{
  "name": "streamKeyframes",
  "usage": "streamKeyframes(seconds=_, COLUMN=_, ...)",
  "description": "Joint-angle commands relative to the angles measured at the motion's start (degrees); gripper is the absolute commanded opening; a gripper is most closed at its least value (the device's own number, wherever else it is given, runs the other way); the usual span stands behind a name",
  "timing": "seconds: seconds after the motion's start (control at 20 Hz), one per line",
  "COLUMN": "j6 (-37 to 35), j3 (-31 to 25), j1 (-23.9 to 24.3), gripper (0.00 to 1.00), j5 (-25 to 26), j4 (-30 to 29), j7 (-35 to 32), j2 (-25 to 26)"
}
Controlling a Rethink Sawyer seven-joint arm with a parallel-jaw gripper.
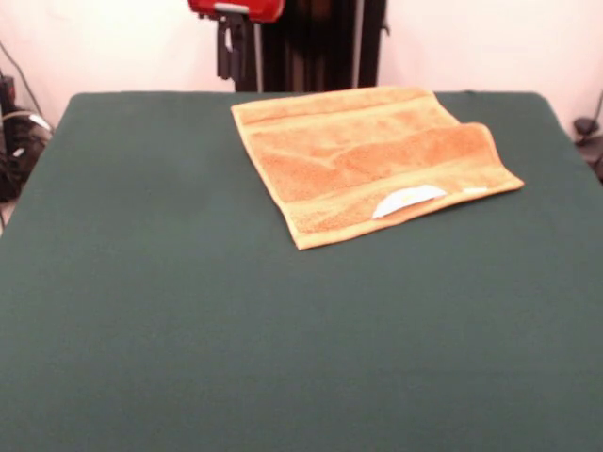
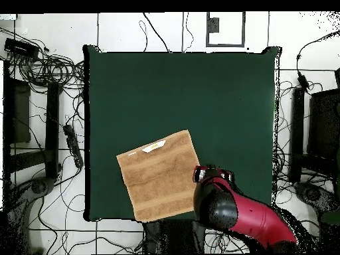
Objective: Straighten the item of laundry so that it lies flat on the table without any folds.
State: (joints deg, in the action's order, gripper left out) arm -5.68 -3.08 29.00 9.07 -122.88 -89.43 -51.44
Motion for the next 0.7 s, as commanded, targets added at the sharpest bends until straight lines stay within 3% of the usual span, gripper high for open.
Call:
streamKeyframes(seconds=0.05, j6=2.08, j3=4.07, j1=-8.73, gripper=0.0, j5=-6.4, j4=-2.12, j7=-18.08, j2=3.36)
streamKeyframes(seconds=0.7, j6=10.23, j3=-1.26, j1=-11.59, gripper=0.0, j5=-17.53, j4=-4.23, j7=-23.65, j2=8.27)
